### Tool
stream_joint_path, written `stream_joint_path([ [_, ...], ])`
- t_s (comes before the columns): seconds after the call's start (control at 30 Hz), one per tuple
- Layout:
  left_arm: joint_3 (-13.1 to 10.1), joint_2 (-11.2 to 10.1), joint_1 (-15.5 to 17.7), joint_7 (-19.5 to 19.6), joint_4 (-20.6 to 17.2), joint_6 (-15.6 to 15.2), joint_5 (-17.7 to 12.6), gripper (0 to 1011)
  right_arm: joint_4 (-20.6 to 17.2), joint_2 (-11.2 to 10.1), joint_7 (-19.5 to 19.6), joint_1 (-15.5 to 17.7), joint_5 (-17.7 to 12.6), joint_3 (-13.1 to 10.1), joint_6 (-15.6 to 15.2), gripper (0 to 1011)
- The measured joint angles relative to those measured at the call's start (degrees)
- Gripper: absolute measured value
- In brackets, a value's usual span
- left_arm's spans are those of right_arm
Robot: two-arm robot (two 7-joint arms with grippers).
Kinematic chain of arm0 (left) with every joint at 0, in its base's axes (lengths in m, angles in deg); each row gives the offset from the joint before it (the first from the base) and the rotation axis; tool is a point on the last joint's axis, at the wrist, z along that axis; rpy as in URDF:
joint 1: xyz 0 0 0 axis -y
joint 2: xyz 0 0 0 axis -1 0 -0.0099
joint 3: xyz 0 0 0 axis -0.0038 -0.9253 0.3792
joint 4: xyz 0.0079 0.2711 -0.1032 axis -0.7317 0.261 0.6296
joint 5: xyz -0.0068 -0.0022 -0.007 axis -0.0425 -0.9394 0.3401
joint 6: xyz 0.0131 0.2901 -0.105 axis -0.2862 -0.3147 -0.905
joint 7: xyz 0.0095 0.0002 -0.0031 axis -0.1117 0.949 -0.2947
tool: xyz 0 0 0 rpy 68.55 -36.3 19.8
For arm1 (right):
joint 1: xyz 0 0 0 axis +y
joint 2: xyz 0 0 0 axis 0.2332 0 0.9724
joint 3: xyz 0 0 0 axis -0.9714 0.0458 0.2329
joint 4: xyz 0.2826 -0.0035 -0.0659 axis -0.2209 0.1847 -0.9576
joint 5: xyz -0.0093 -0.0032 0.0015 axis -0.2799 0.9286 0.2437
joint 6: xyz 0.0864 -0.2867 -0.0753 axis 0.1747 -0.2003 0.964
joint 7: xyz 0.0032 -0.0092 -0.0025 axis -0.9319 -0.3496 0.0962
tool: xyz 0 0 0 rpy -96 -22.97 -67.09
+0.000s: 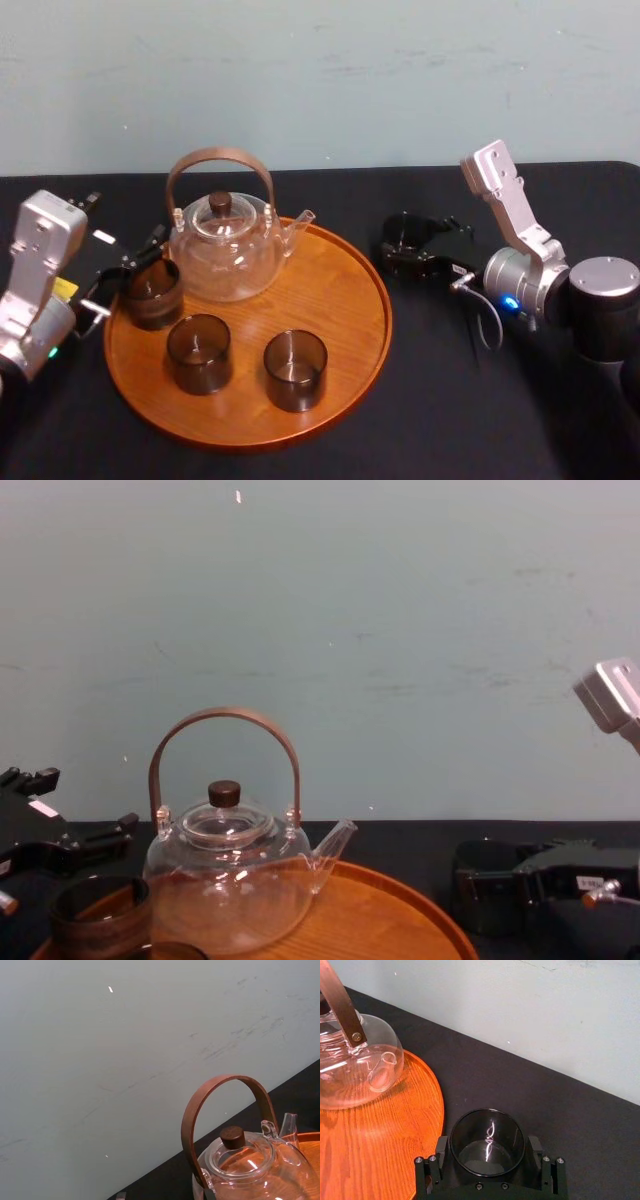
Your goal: Pick up the glass from the table and place it on the tray.
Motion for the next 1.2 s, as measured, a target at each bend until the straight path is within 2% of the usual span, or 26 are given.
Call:
stream_joint_path([
  [0.47, 0.00, 0.00, 0.00, 0.00, 0.00, 0.00, 0.00, 1001, 0.05, 0.05, 0.22, -0.03, 0.41, -0.04, 0.03, 999],
  [0.63, 0.00, 0.00, 0.00, 0.00, 0.00, 0.00, 0.00, 1002, 0.05, 0.04, 0.20, -0.03, 0.32, -0.04, 0.03, 899],
  [1.2, 0.00, 0.00, 0.00, 0.00, 0.00, 0.00, 0.00, 1001, -0.01, 0.01, 0.19, 0.02, 0.18, -0.04, -0.02, 898],
])
